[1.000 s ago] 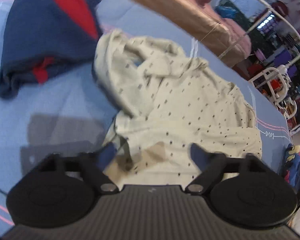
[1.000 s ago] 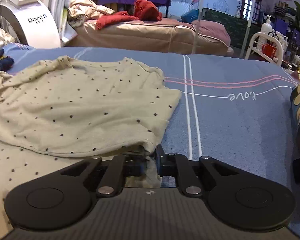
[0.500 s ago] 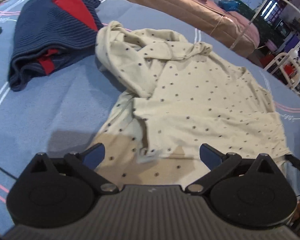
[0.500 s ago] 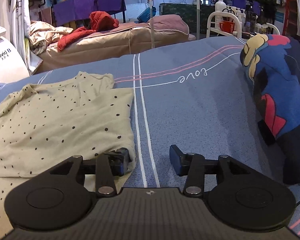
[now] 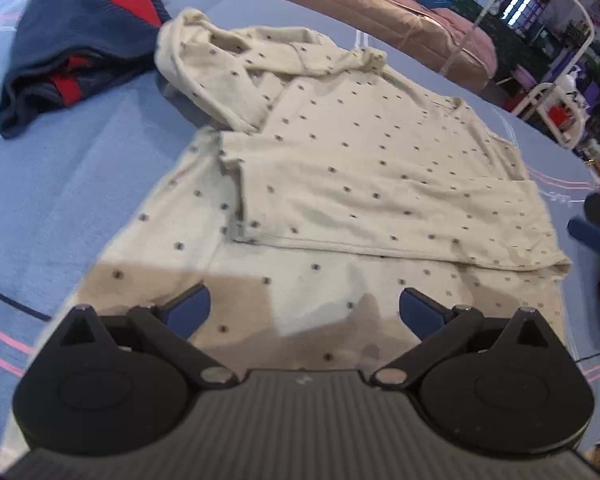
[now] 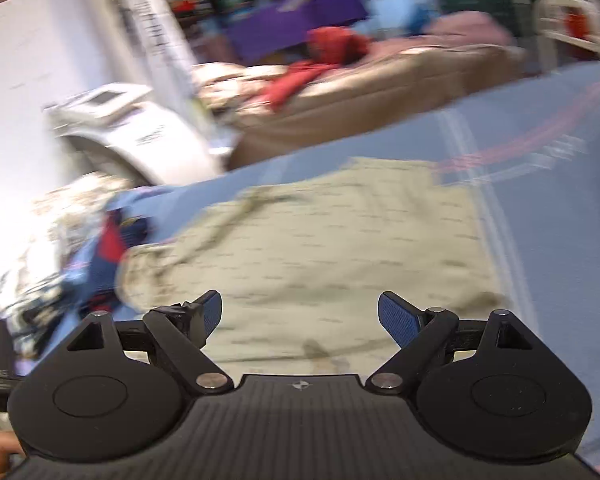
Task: Fold small clothes
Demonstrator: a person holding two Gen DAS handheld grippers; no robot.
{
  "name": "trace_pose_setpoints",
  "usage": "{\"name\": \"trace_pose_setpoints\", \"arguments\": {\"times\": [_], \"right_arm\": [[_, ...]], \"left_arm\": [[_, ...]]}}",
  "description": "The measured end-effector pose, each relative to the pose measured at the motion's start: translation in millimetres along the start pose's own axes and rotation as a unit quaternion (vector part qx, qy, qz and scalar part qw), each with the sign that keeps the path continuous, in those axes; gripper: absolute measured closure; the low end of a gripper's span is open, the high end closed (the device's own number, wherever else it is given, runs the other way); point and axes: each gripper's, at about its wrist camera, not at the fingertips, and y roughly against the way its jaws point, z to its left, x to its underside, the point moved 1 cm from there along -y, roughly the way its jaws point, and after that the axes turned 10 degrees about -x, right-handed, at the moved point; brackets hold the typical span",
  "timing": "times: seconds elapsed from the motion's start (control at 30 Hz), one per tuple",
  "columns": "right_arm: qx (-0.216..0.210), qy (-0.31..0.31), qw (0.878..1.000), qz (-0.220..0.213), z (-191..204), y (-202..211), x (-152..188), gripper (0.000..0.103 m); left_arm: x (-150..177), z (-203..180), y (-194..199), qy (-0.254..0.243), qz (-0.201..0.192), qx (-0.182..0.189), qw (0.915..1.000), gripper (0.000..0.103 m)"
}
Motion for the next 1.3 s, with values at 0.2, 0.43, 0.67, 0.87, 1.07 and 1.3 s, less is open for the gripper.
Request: {"name": "trace_pose_setpoints", "arguments": {"times": [0.2,0.43,0.67,0.87,1.07,1.3], "right_arm": [[-0.084,0.085,0.991,0.058,71,-88,-36,0.000],[-0.102,0.052,0.982,0.152,129,-232,-44,0.000],[-0.018,0.083,0.981,0.175,134,-295,-34,0.096],[-0.157,-0.016,0.986,-0.046,130,-195,-139,0.096],[-0.132,-0.047,0.989,-0.040,79,-132,-150,0.092],[-0.048,-0.134,0.988,0.056,22,-108,-27,0.081]], "left_arm": [[-5,23,38,-0.047,-0.069,-0.091,0.9924,0.000],[2,86,50,-0.015,-0.068,-0.154,0.9856,0.000],[9,124,50,0.020,-0.049,-0.150,0.9872,0.000],[-6,121,49,0.038,-0.056,-0.133,0.9887,0.000],[-28,87,49,0.034,-0.076,-0.091,0.9924,0.000],[-31,46,39,-0.003,-0.063,-0.075,0.9952,0.000]]}}
